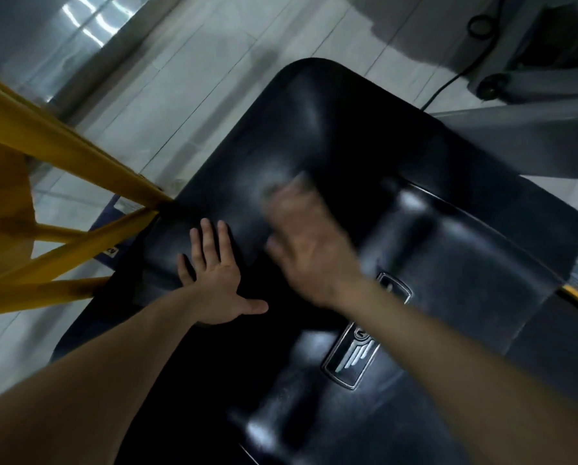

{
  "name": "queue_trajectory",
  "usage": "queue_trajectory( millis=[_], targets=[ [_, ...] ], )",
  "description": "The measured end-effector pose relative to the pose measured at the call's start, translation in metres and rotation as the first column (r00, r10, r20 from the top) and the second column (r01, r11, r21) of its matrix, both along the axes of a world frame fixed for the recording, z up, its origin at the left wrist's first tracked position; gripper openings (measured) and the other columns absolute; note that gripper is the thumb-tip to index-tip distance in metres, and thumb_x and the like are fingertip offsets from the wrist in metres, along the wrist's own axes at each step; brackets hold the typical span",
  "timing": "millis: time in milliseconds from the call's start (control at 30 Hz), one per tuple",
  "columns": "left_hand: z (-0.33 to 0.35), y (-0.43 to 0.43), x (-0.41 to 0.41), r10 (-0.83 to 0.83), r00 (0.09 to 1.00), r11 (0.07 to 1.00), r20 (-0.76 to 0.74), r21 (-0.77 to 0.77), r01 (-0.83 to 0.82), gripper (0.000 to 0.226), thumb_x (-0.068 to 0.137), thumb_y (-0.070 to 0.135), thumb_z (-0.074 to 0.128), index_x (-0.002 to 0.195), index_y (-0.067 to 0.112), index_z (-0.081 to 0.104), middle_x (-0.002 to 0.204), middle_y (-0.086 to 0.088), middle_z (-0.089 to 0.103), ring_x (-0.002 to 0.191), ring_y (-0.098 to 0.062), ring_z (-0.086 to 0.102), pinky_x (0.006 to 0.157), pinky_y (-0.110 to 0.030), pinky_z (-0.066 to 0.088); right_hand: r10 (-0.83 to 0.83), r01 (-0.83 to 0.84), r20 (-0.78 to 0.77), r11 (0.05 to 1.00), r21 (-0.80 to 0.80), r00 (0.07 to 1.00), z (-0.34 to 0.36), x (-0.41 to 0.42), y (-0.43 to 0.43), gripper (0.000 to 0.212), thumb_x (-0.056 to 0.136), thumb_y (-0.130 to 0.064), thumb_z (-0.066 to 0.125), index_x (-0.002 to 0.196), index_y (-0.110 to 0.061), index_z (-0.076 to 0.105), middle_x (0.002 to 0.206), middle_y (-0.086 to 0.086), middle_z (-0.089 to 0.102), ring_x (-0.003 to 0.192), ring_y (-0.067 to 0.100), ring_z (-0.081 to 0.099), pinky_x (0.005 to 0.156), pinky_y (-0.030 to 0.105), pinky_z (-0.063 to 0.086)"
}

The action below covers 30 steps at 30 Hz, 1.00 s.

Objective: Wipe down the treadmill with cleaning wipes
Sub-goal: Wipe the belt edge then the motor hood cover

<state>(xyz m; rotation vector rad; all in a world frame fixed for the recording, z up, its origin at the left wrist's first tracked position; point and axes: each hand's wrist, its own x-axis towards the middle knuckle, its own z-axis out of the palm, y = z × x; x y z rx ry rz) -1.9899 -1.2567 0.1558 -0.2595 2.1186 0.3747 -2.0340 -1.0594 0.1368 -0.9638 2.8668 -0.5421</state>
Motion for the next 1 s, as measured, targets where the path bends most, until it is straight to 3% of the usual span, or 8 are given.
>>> queue_trajectory(
  millis=[67,267,433,633,733,833,900,1000],
  targets=[
    [-0.001,0.001,-0.001,0.003,1.0,1.0,-0.001,-0.004,-0.003,0.168,0.072,0.068,0.088,0.148,0.022,-0.054,0.149,-0.003,-0.066,0.145,-0.029,-0.055,0.129,-0.062,-0.014,0.246,-0.246,-0.002,0.968,0.048,0.969,0.002,0.026,0.015,0.067,0.107,-0.039,0.05,0.168,-0.018,0.03,0.176,0.004,0.022,0.165,0.025,0.011,0.132,0.052,0.014],
    [-0.002,-0.001,-0.002,-0.019,1.0,1.0,0.009,-0.017,0.019,0.169,0.071,0.071,0.088,0.146,0.022,-0.055,0.149,-0.004,-0.067,0.145,-0.03,-0.054,0.127,-0.061,-0.016,-0.664,0.665,-0.074,0.725,0.181,0.744,0.007,-0.04,0.089,0.072,0.11,-0.045,0.017,0.17,-0.007,0.007,0.177,0.018,0.007,0.163,0.036,0.012,0.129,0.057,0.017],
    [0.0,0.004,0.001,0.004,0.999,0.998,-0.043,-0.068,-0.007,0.171,0.067,0.071,0.09,0.152,0.021,-0.049,0.157,-0.005,-0.06,0.15,-0.029,-0.049,0.129,-0.061,-0.013,0.222,-0.228,0.073,0.971,0.079,0.972,0.001,0.093,0.057,0.07,0.108,-0.04,0.051,0.169,-0.016,0.025,0.178,0.004,0.016,0.165,0.022,0.007,0.132,0.05,0.015],
    [-0.001,0.008,0.0,-0.002,0.999,0.995,-0.05,-0.095,-0.003,0.17,0.068,0.071,0.09,0.153,0.023,-0.048,0.16,-0.004,-0.056,0.153,-0.027,-0.046,0.129,-0.061,-0.012,-0.637,0.634,-0.023,0.761,0.137,0.77,-0.01,0.024,0.132,0.069,0.111,-0.043,0.037,0.168,-0.007,0.022,0.178,0.015,0.01,0.164,0.039,0.003,0.13,0.057,0.015],
    [0.002,0.011,0.002,-0.006,0.998,0.993,-0.058,-0.115,-0.001,0.17,0.067,0.072,0.09,0.153,0.024,-0.048,0.161,-0.003,-0.055,0.154,-0.027,-0.044,0.13,-0.061,-0.012,-0.133,0.15,0.176,0.985,-0.083,0.975,-0.007,0.117,0.068,0.074,0.107,-0.032,0.057,0.168,-0.007,0.023,0.178,0.012,0.012,0.165,0.033,0.002,0.131,0.058,0.015],
    [0.007,0.013,0.001,-0.001,0.998,0.994,-0.056,-0.105,-0.005,0.168,0.069,0.072,0.089,0.156,0.022,-0.045,0.163,-0.005,-0.053,0.155,-0.028,-0.043,0.13,-0.061,-0.012,0.306,-0.306,0.023,0.951,0.05,0.952,-0.018,0.129,0.09,0.067,0.107,-0.033,0.056,0.167,-0.013,0.032,0.176,0.007,0.021,0.164,0.027,0.017,0.128,0.057,0.024],
    [0.01,0.012,0.002,-0.008,0.999,0.998,-0.044,-0.07,0.005,0.163,0.074,0.067,0.088,0.157,0.021,-0.043,0.163,-0.005,-0.052,0.154,-0.028,-0.044,0.13,-0.062,-0.012,-0.134,0.136,-0.026,0.979,0.15,0.991,-0.031,0.081,0.136,0.068,0.106,-0.03,0.053,0.167,-0.014,0.03,0.176,0.01,0.02,0.16,0.034,0.023,0.127,0.056,0.025],
    [0.011,0.012,0.001,-0.016,0.998,0.998,-0.058,-0.067,0.012,0.16,0.076,0.064,0.089,0.159,0.021,-0.041,0.165,-0.005,-0.049,0.156,-0.028,-0.042,0.13,-0.062,-0.011,-0.744,0.733,0.089,0.668,0.124,0.663,-0.018,0.045,0.155,0.072,0.109,-0.057,0.028,0.171,-0.02,0.017,0.179,0.008,0.01,0.165,0.033,0.008,0.132,0.053,0.014]
  ],
)
